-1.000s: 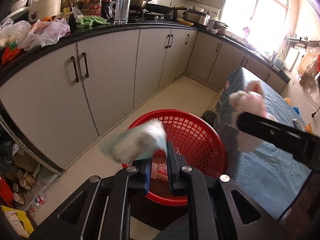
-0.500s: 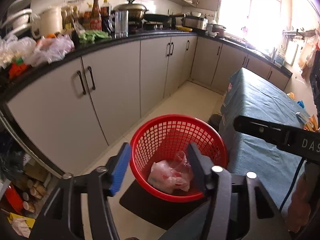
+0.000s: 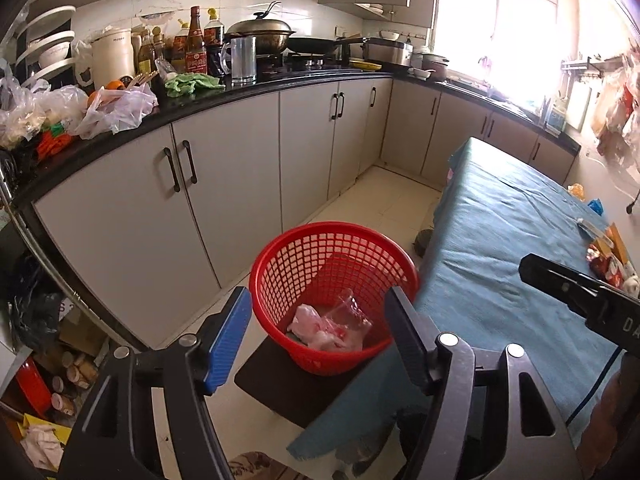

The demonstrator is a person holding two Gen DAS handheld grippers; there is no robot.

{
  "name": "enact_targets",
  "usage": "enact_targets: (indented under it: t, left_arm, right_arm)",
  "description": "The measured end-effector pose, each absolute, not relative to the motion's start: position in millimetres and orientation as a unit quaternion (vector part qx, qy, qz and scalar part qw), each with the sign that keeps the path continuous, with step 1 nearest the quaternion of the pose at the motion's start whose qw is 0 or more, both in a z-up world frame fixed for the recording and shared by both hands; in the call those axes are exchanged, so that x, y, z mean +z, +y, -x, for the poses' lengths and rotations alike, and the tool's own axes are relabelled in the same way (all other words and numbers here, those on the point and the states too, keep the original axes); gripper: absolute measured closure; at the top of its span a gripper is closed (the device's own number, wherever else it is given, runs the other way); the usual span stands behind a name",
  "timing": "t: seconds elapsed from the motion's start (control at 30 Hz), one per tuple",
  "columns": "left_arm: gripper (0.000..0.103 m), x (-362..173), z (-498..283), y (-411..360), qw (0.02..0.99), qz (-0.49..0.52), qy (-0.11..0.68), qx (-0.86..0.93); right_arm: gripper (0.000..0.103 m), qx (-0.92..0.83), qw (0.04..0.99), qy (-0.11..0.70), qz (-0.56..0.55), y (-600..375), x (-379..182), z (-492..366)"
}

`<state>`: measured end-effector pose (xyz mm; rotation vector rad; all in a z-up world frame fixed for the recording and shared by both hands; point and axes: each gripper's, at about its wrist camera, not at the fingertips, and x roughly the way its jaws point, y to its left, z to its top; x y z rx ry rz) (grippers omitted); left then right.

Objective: Collect trash
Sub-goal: 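Return both tools to the remaining trash on the table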

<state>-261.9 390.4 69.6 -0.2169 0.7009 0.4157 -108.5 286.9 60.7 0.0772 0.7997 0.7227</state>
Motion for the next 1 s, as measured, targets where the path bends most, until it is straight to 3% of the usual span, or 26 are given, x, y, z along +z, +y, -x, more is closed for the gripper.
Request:
enact_targets:
  t: [0.43,1.0]
  left_arm:
    - [0.032,80,278,327,0.926,0.054,0.330,0.177]
    - [0.032,79,235,255,0.930,0.003,0.351,0.112]
  right_arm:
    - [0.040,0.314,0.877,0.358,-0.061,223,69,146]
    - [0.037,0.215,0.901,0.361,-0.108,107,56,138]
